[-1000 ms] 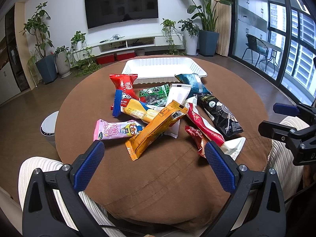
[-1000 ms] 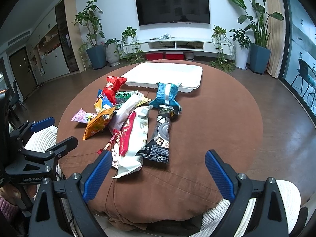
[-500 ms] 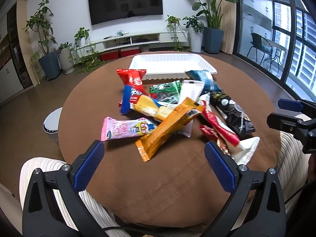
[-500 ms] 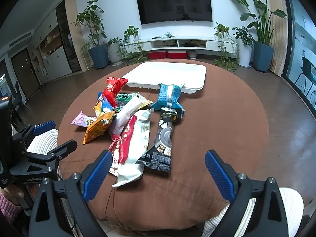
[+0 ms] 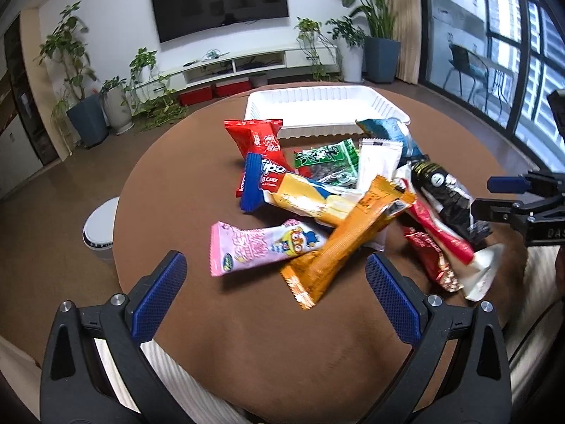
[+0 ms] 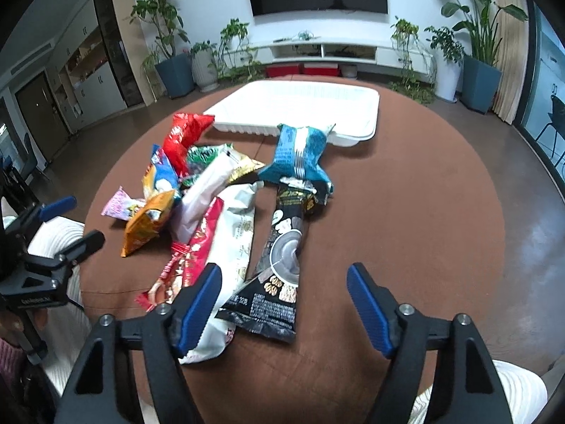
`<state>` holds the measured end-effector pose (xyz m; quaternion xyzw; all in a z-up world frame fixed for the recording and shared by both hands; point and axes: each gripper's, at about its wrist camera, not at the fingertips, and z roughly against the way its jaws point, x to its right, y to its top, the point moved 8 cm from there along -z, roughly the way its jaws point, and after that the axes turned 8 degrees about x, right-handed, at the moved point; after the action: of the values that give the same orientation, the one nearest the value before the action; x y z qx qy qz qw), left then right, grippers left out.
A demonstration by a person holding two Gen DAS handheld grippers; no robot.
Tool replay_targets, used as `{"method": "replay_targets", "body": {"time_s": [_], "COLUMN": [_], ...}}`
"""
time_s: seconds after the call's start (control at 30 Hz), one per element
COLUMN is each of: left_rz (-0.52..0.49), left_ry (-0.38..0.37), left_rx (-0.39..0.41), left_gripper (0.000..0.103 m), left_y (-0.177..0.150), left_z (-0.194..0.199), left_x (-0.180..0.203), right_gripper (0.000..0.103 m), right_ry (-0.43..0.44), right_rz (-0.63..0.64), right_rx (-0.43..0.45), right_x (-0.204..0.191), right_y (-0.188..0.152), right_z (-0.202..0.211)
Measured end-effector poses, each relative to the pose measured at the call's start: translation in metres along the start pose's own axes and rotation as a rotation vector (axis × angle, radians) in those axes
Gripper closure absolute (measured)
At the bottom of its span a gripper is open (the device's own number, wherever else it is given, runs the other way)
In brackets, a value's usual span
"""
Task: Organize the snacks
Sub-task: 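Grasp the pink wafer bar with the left tool while the right tool grasps the black bar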
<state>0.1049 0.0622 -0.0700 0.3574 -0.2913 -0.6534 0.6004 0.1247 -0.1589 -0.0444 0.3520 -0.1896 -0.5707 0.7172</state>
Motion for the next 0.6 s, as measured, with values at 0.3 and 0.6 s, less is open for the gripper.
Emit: {"method": "replay_targets", "body": {"time_s": [0.3, 0.6], "left_rz": [-0.158, -0.466], "left_ry": [-0.025, -0.030], "left_rx": [-0.051, -0.125], "left_gripper": [0.000, 0.001], "left_y": [0.010, 0.013], "left_z": [-0.023, -0.055], "left_x": [-0.013, -0.008], "right_gripper": [0.037, 0.037], "right_ry": [0.012, 0.017], "right_rz": [0.025, 0.066], "right_rx": [-0.071, -0.094], "right_x": [-0.004, -0.010], "right_y": [-0.003, 0.001], "right_z": [-0.026, -0.041]}}
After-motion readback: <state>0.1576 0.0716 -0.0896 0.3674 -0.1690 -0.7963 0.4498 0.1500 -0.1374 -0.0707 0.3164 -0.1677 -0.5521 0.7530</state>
